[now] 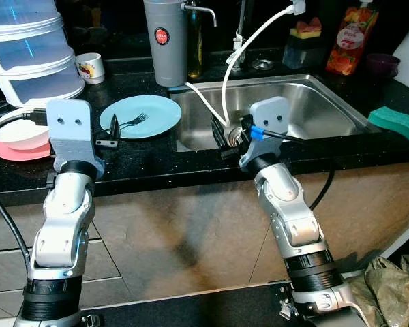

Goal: Kitchen organization

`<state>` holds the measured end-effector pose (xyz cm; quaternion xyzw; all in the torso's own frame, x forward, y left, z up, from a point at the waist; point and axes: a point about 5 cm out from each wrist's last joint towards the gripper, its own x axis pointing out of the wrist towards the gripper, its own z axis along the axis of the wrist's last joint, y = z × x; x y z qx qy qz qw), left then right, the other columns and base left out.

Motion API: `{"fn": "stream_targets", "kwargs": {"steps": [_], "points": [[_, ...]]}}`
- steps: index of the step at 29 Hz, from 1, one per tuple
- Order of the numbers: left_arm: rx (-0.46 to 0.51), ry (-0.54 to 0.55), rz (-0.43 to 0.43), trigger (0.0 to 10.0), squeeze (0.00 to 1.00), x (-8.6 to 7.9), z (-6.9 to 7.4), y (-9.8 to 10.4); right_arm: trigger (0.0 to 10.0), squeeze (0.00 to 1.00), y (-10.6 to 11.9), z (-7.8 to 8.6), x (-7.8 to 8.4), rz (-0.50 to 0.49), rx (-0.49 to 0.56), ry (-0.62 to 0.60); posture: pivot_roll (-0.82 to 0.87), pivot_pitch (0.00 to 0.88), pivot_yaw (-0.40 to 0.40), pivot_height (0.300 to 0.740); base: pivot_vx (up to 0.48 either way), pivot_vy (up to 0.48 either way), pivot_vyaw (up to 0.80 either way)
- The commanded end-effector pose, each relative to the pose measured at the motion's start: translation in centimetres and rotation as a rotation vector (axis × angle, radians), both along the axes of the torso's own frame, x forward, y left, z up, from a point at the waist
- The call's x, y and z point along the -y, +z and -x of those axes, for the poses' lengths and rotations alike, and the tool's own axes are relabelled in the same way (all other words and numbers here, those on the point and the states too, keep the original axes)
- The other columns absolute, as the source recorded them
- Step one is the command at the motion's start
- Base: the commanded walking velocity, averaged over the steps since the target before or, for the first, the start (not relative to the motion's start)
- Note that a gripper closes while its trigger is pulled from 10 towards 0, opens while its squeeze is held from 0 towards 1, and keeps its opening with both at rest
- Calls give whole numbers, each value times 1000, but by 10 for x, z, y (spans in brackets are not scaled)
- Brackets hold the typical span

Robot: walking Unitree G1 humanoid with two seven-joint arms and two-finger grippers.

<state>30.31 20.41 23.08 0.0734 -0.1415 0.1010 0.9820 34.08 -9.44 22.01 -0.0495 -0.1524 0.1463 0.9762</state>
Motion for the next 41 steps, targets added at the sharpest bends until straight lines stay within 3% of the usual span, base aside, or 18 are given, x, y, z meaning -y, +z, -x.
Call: {"fn": "stream_targets", "kwargs": {"steps": [1,29,36,41], "points": [[-13,11,-13,10000,0,-3,1,0,10000,0,-2,-1,-3,10,-15,6,52,0,-13,740,0,0,0],[56,-9,-27,10000,0,4,7,9,10000,0,1,0,-9,19,0,48,57,0,-17,740,364,0,0],[61,-13,-33,10000,0,5,7,11,10000,0,1,0,-10,9,1,47,59,0,-15,740,404,0,683],[49,-32,-62,10000,0,8,5,13,10000,0,1,-1,-7,-17,-8,36,60,0,-14,740,352,0,0]]}}
